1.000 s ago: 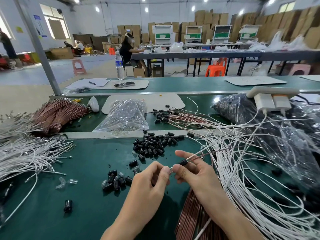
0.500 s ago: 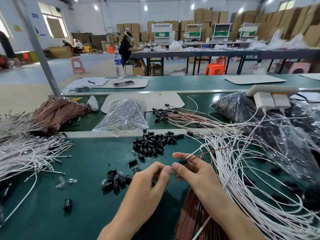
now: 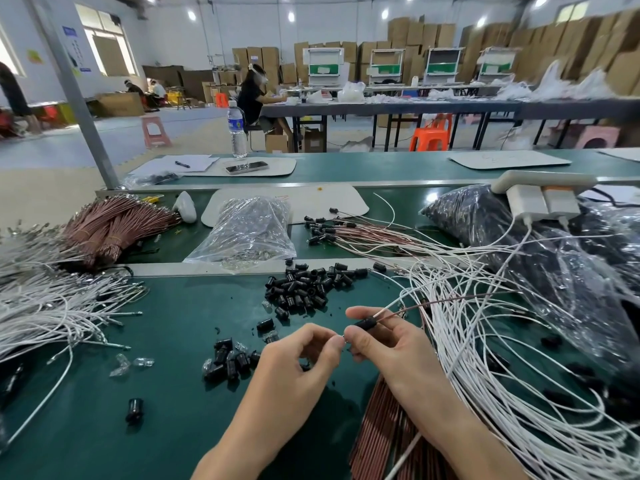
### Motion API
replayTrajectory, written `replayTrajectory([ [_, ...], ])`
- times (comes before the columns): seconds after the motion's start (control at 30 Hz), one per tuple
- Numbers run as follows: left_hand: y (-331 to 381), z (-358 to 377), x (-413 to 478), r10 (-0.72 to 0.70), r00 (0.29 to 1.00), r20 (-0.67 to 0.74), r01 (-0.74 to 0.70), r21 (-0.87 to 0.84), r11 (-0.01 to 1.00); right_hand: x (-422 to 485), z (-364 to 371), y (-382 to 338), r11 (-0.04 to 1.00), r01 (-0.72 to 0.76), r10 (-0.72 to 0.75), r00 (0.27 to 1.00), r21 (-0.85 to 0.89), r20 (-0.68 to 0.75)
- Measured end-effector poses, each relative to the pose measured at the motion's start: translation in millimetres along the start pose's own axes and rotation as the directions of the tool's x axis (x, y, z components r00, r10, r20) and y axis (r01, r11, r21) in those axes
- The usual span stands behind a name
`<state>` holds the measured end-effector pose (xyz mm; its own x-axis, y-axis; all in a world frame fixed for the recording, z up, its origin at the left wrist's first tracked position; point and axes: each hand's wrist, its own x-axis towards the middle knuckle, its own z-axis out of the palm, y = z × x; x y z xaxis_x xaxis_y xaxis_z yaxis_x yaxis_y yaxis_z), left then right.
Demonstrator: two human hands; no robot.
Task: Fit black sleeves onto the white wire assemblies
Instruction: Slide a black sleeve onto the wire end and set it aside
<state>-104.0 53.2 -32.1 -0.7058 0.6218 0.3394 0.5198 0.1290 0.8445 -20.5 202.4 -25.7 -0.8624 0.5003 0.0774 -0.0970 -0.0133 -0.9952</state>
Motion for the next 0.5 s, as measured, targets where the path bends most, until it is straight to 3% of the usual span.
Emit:
replayTrajectory([
  [0.33,0.7,1.9,2.7,-0.073,0.997,-0.009,0.072,-0.063,0.995,1.3,1.0,0.6,0.999,0.022,-0.023,1.000,0.047,0.009],
  [0.5,0.9,-0.2,3.8,-0.089,0.996,-0.022,0.086,-0.127,0.988,1.6,0.7,1.2,0.997,0.016,-0.022,0.996,0.073,0.083],
])
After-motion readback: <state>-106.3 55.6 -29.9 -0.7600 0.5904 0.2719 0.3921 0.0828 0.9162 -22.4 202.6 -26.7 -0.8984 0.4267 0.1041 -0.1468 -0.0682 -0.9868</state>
